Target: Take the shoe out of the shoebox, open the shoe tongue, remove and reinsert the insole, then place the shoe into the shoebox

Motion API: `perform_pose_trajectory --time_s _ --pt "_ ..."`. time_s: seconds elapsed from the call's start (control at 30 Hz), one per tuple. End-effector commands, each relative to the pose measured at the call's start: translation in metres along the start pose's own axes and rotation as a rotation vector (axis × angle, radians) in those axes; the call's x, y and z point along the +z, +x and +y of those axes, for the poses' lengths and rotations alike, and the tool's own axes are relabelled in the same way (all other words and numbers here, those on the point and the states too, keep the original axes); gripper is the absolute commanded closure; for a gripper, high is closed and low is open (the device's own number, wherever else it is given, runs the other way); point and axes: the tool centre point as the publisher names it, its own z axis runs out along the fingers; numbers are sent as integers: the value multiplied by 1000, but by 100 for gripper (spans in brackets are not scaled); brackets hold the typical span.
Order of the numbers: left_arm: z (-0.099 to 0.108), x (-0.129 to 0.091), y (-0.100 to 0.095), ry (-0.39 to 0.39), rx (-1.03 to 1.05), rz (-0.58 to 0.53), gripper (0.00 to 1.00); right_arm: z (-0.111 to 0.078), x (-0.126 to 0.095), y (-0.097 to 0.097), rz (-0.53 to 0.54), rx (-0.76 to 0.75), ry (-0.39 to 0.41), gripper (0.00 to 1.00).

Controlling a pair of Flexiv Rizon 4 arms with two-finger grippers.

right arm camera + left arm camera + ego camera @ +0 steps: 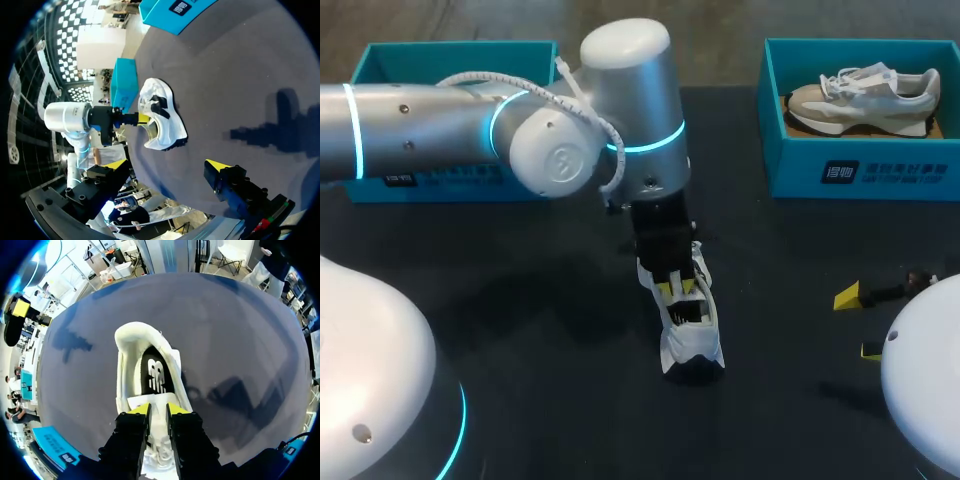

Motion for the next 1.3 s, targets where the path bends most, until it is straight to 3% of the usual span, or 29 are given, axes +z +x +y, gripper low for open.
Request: perform_pose_trajectory --time_s 0.03,0.17,0.3,0.5,0.73,0.97,1.1,1.23,1.27,1.3 --pt "-4 -16 -7 -16 20 -24 79 -3 -1 1 -3 0 -4 0" --pt "-3 -33 -13 -39 40 -40 78 -3 -1 1 -3 0 -4 0" --pt "2 -37 -14 -49 48 -32 79 -3 -1 1 -3 0 -4 0" --pt "12 -24 -12 -45 37 -22 80 -3 -1 1 -3 0 -4 0" --pt "6 -9 -7 -16 47 1 79 -3 -1 1 -3 0 -4 0" --pt "1 -44 -9 -91 92 -19 78 -3 -1 1 -3 0 -4 0" --pt "-6 -59 -11 -96 90 -14 76 -3 -1 1 -3 0 -4 0" --pt "-10 -69 -13 -86 69 -5 66 -3 -1 1 -3 0 -4 0" --pt "-14 -77 -13 -70 42 35 51 -3 -1 1 -3 0 -4 0" --pt "-15 -79 -13 -75 48 43 26 -3 -1 1 -3 0 -4 0"
